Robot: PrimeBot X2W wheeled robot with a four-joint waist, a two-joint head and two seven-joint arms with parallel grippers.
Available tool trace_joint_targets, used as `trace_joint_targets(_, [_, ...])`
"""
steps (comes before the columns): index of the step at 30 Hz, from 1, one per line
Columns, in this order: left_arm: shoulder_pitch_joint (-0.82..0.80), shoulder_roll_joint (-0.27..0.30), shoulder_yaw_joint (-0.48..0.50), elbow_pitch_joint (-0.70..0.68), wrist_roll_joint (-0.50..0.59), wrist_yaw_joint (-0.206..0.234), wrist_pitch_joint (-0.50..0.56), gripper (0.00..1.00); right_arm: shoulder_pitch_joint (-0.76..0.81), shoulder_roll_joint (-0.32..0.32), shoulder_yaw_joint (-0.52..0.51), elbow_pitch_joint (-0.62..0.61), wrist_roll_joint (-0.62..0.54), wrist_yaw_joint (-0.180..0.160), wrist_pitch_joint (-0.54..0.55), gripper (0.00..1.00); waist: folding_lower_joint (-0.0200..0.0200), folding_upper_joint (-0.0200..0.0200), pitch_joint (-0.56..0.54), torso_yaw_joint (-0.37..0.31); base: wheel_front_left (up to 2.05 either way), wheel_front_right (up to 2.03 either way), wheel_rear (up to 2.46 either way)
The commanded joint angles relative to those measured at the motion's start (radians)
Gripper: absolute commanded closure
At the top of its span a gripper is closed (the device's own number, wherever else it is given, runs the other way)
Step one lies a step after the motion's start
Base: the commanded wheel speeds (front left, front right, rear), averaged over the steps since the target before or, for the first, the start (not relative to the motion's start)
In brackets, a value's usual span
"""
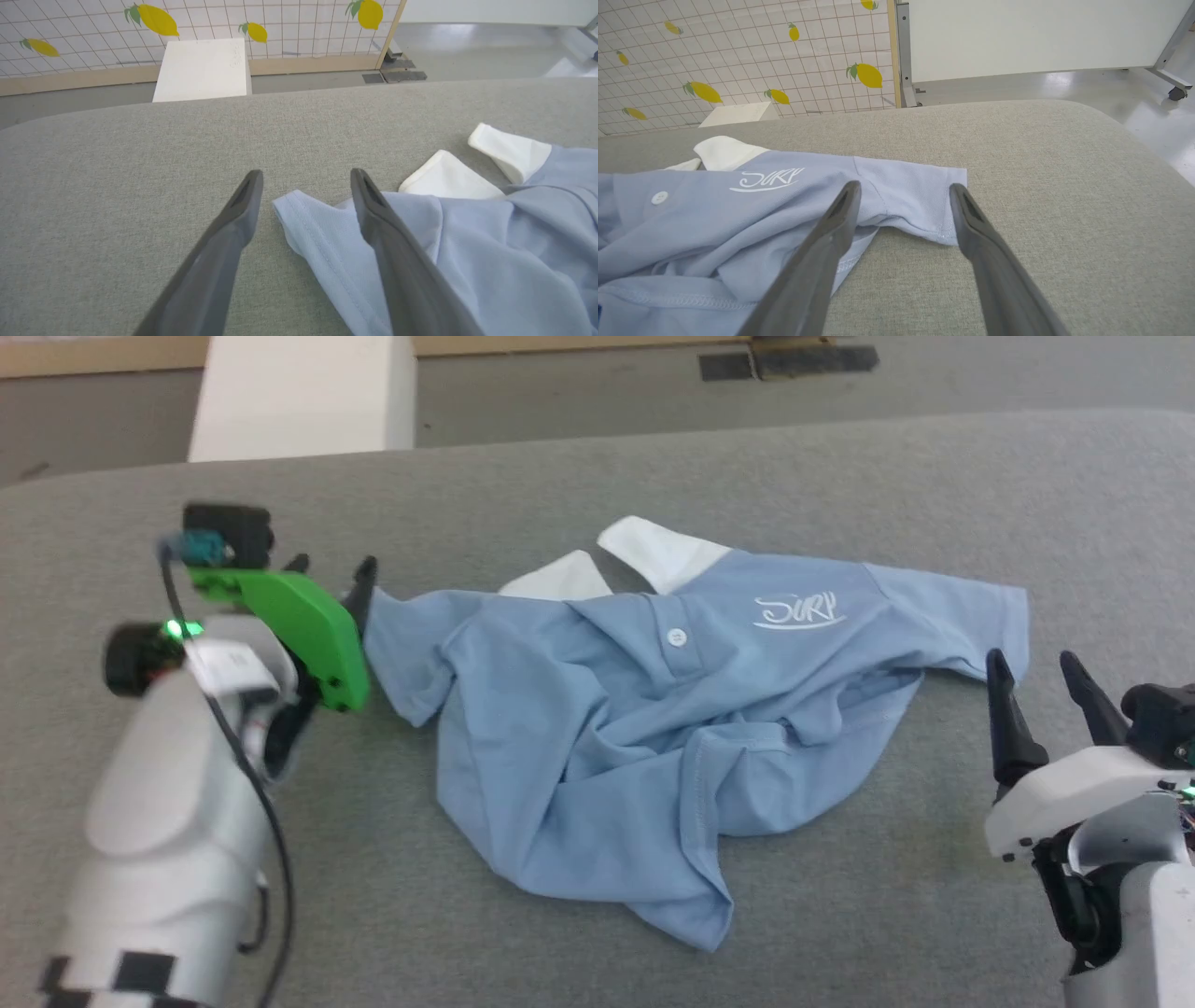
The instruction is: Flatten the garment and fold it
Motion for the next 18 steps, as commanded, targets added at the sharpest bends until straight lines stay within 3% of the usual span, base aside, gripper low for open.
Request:
trace_joint_targets(1, [-0.035,0.023,-0.003,0.013,-0.022,-0.016,0.042,0.00,0.003,0.002,0.014,-0.015,0.010,-0.002,-0.007,0.00,0.0000,0.0000,0.064,-0.067,0.00,0.00,0.00])
trace_joint_targets(7, [-0.118,0.131,-0.040,0.034,-0.066,-0.047,0.267,0.00,-0.022,0.004,0.068,-0.044,0.034,-0.002,-0.017,0.00,0.0000,0.0000,0.128,-0.124,0.00,0.00,0.00])
trace_joint_targets(12, [-0.125,0.200,-0.050,0.036,-0.070,-0.034,0.420,0.00,-0.037,0.004,0.091,-0.036,0.043,-0.002,-0.027,0.00,0.0000,0.0000,0.171,-0.154,0.00,0.00,0.00])
trace_joint_targets(18, [-0.078,0.206,-0.059,0.019,-0.120,-0.009,0.611,0.00,-0.044,0.004,0.096,-0.028,0.054,-0.002,-0.032,0.00,0.0000,0.0000,0.180,-0.159,0.00,0.00,0.00])
